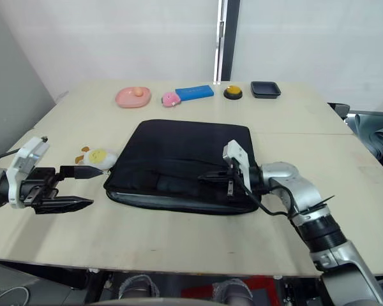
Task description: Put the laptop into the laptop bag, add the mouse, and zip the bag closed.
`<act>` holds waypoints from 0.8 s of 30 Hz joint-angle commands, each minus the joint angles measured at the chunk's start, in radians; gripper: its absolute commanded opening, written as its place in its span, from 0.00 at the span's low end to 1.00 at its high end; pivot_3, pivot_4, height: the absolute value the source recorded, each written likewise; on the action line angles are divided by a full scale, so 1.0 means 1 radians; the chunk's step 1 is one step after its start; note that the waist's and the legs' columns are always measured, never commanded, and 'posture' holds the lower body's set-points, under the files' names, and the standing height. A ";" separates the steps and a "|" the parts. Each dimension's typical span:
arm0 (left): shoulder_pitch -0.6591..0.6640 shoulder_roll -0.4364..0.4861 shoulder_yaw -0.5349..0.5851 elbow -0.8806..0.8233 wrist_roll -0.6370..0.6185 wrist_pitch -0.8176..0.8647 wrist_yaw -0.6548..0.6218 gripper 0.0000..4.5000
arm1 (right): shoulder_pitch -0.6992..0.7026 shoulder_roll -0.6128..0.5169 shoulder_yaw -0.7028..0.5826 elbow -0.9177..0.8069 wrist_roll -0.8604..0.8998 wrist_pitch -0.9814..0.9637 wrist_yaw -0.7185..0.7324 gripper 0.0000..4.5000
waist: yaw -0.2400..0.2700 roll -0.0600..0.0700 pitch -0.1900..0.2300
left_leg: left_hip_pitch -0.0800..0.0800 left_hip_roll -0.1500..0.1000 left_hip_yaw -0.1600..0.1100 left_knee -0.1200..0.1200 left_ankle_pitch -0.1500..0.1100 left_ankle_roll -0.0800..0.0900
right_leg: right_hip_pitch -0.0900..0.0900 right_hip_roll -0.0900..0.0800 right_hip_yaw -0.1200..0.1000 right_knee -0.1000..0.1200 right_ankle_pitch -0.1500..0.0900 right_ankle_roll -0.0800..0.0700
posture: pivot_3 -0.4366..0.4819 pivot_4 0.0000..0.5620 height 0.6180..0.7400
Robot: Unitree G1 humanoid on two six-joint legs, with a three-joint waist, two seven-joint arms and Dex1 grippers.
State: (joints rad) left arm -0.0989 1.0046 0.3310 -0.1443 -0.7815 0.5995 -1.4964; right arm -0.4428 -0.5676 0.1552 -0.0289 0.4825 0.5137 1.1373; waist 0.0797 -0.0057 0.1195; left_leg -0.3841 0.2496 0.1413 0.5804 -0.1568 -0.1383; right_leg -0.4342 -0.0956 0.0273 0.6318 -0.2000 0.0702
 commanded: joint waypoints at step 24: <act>-0.023 0.029 0.077 0.046 -0.003 -0.012 0.005 1.00 | 0.018 0.014 0.121 0.232 -0.162 -0.100 0.074 0.00 | 0.000 -0.005 -0.006 | 0.001 0.000 0.000 0.001 0.000 0.000 | 0.002 0.000 0.000 0.000 0.001 -0.002 | 0.48 0.27 1.00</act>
State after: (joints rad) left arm -0.1301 1.0097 0.3498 -0.1181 -0.7812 0.5977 -1.4924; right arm -0.4536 -0.5473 0.2286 0.1466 0.3796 0.3909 1.2101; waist 0.0796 -0.0105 0.1136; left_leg -0.3827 0.2496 0.1412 0.5813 -0.1568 -0.1382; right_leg -0.4320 -0.0957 0.0273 0.6312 -0.1989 0.0682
